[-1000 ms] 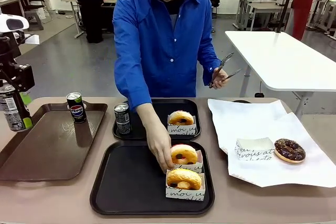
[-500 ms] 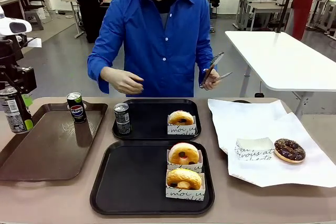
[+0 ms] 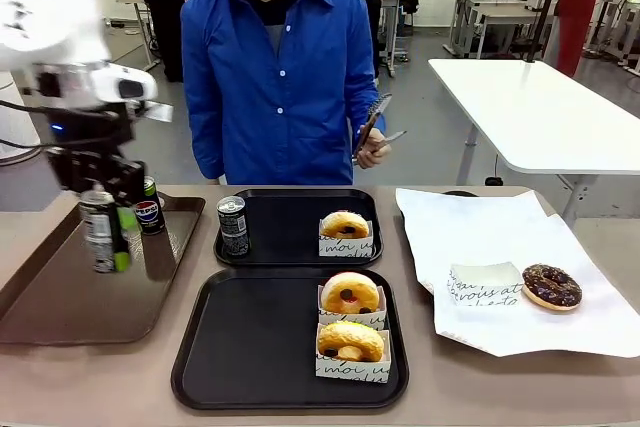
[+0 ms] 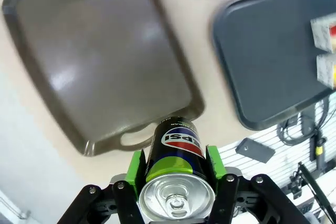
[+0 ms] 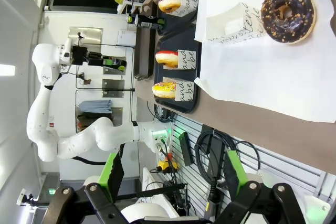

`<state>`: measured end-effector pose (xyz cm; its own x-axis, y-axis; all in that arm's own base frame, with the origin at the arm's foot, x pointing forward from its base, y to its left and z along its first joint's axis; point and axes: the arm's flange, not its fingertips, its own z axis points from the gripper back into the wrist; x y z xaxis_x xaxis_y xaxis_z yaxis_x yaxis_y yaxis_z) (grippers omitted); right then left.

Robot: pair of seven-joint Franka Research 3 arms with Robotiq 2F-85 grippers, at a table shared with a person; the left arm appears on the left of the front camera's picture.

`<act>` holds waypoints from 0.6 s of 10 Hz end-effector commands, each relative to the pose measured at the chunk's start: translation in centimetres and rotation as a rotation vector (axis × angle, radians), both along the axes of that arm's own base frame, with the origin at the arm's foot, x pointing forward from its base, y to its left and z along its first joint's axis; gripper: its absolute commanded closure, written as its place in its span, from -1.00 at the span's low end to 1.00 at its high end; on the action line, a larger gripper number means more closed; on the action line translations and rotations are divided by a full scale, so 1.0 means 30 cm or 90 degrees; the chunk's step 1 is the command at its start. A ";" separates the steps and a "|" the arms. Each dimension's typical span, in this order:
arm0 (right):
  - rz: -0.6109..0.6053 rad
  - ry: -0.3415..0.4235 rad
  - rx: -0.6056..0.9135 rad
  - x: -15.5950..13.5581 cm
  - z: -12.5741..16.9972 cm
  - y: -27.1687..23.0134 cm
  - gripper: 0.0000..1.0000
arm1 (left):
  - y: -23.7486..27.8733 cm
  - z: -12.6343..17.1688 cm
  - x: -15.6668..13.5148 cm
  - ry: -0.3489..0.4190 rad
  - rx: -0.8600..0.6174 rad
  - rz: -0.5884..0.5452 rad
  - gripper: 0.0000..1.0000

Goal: Set up donuts and drinks on trays.
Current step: Pick up one Pepsi coke from the Handle tray and place it on the Flat Tray without a Pepsi coke.

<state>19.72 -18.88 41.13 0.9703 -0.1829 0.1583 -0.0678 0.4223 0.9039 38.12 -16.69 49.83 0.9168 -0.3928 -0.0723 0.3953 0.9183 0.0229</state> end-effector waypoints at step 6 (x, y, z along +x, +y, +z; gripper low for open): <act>-0.003 -0.017 0.017 0.008 0.005 0.005 -1.00 | -0.488 -0.125 -0.048 0.005 -0.055 -0.172 -0.15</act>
<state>19.72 -18.87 41.14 0.9703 -0.1828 0.1583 -0.0678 0.4227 0.9037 36.12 -30.53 46.10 0.7843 -0.6191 -0.0402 0.6184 0.7853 -0.0300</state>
